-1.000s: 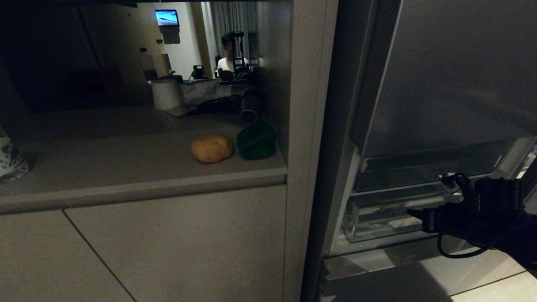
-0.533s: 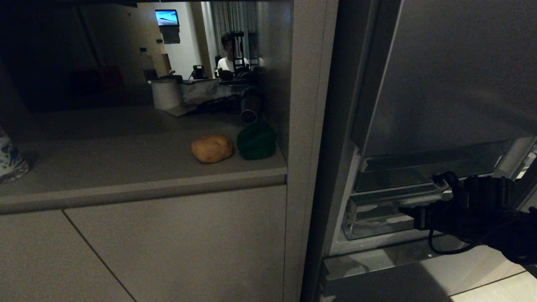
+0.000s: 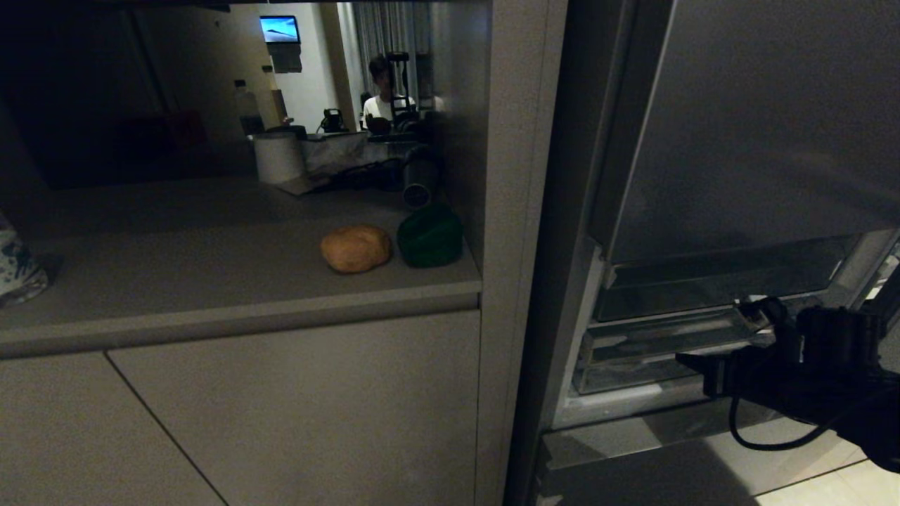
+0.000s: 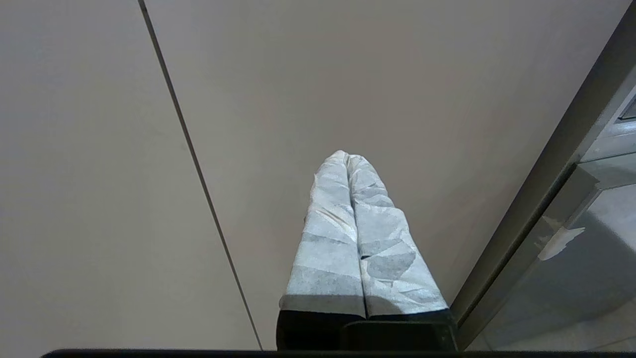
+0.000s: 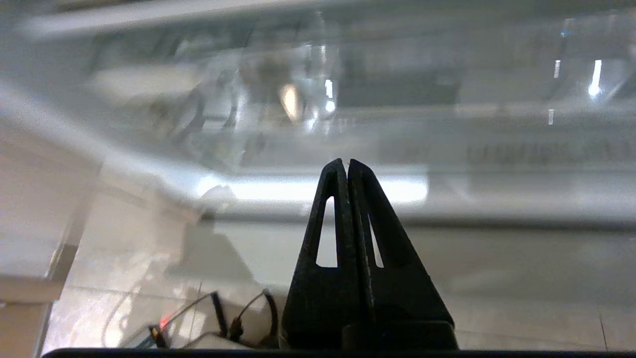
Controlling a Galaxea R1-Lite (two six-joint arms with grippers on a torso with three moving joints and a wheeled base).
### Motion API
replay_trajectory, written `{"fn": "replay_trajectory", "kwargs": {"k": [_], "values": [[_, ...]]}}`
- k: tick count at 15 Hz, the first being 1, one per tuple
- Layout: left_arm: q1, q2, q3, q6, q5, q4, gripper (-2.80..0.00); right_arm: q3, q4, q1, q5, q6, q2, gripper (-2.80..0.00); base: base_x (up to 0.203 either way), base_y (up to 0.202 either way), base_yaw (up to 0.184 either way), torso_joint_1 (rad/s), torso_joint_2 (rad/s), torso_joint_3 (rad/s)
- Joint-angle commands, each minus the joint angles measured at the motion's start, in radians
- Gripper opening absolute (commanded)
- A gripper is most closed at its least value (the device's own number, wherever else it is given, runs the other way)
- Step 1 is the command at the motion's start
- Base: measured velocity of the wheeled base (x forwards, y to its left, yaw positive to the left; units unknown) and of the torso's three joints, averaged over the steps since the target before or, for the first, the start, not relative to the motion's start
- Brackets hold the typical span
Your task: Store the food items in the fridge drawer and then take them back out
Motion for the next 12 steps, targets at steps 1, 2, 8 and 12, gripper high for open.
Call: {"fn": "replay_trajectory", "kwargs": {"k": [1,2,8,12], "values": [[0.0,0.0,0.0,0.0,0.0,0.0,-2.8,0.108,-0.006,-0.001,-0.001,0.0,-0.175,-2.8,0.0,0.0,0.0,0.0,0.0,0.0],[0.0,0.0,0.0,0.0,0.0,0.0,-2.8,0.148,-0.005,-0.002,-0.004,0.0,-0.242,-2.8,0.0,0.0,0.0,0.0,0.0,0.0],[0.0,0.0,0.0,0.0,0.0,0.0,-2.8,0.39,0.128,-0.002,-0.106,-0.042,-0.735,-2.8,0.0,0.0,0.0,0.0,0.0,0.0],[0.0,0.0,0.0,0.0,0.0,0.0,-2.8,0.413,0.448,-0.002,-0.215,-0.102,-1.191,-2.8,0.0,0.0,0.0,0.0,0.0,0.0]]}}
